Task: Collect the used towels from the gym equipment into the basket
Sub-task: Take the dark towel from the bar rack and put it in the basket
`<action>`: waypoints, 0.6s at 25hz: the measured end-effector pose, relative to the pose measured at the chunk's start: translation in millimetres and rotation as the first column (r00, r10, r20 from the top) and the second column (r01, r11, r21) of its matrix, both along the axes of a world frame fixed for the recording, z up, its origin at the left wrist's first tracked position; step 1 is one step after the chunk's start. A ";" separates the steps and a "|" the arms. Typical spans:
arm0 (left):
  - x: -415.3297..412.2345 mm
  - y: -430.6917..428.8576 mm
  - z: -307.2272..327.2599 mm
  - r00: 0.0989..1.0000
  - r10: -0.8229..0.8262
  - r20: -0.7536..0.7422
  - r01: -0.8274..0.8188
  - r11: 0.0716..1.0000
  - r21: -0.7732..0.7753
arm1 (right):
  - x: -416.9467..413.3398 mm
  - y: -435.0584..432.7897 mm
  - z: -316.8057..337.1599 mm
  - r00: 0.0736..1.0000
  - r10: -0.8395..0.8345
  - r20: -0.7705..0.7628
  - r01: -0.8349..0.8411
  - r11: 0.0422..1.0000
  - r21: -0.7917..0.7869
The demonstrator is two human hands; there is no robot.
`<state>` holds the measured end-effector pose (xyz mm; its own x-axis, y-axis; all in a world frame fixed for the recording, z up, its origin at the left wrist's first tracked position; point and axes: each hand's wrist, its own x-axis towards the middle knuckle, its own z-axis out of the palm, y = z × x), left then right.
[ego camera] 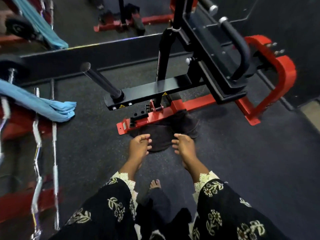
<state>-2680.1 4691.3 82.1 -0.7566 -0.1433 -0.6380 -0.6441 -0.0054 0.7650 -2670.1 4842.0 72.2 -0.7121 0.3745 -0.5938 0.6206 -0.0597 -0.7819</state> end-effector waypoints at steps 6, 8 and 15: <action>-94.2 4.5 -104.6 0.996 0.022 0.087 -0.008 0.988 -0.156 | -100.4 14.0 -102.2 0.980 0.149 0.128 -0.155 0.987 0.039; -112.7 0.5 -154.5 0.996 -0.024 0.091 0.045 0.969 -0.242 | -127.7 15.4 -150.0 0.967 0.198 0.158 -0.207 0.977 0.044; -149.8 -12.5 -365.9 0.944 -0.285 0.164 0.328 0.783 -0.528 | -202.3 13.9 -367.6 0.836 0.480 0.268 -0.525 0.841 0.133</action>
